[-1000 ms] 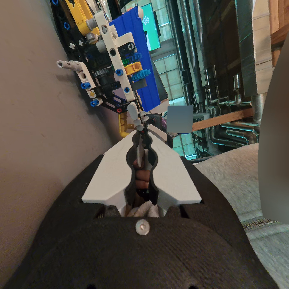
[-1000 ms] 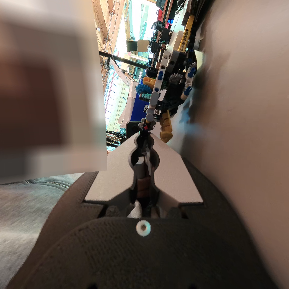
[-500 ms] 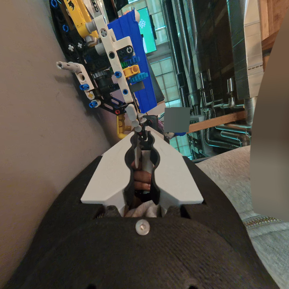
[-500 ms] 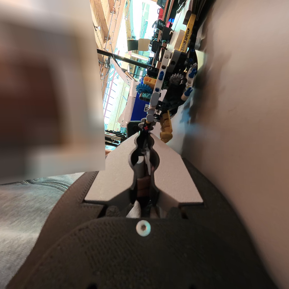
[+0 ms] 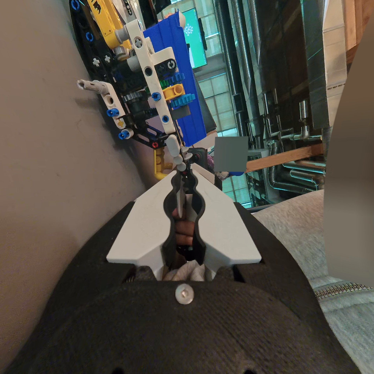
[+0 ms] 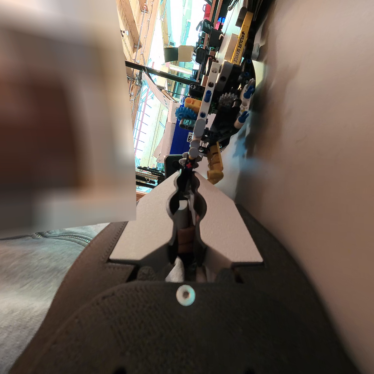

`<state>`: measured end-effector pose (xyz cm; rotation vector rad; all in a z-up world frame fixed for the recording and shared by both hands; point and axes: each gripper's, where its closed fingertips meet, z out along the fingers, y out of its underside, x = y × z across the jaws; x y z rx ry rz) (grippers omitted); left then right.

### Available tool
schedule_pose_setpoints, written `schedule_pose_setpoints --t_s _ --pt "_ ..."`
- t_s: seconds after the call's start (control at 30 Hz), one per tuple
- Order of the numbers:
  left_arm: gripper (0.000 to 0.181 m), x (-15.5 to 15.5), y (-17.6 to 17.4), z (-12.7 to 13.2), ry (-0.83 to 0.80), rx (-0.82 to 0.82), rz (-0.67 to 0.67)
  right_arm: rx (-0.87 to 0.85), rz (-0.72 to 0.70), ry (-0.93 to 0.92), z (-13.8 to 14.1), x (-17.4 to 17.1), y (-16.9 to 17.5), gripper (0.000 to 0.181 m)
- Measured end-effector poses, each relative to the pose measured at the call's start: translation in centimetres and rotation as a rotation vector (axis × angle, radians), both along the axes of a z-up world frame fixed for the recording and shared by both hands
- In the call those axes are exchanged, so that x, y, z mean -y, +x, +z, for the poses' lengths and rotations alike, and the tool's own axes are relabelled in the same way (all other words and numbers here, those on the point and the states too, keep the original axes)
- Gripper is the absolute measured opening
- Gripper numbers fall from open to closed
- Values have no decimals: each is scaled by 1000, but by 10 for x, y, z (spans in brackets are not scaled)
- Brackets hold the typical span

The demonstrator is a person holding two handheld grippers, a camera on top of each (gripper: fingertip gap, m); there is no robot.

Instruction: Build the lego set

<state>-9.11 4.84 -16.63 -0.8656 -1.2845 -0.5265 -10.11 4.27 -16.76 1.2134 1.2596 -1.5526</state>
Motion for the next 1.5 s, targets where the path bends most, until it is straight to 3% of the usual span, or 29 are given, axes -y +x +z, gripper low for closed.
schedule_pose_setpoints --t_s 0.63,0.8,1.07,1.5 --pt "5 -1 -1 1 13 4 0 -9 -13 2 0 0 -1 7" --pt "5 5 -1 1 27 9 25 14 10 -52 6 -4 3 15" --pt "5 6 1 2 31 11 42 24 -83 -11 0 -20 -8 0" --pt "5 5 4 -3 0 41 21 -4 -51 1 1 -13 -8 13"
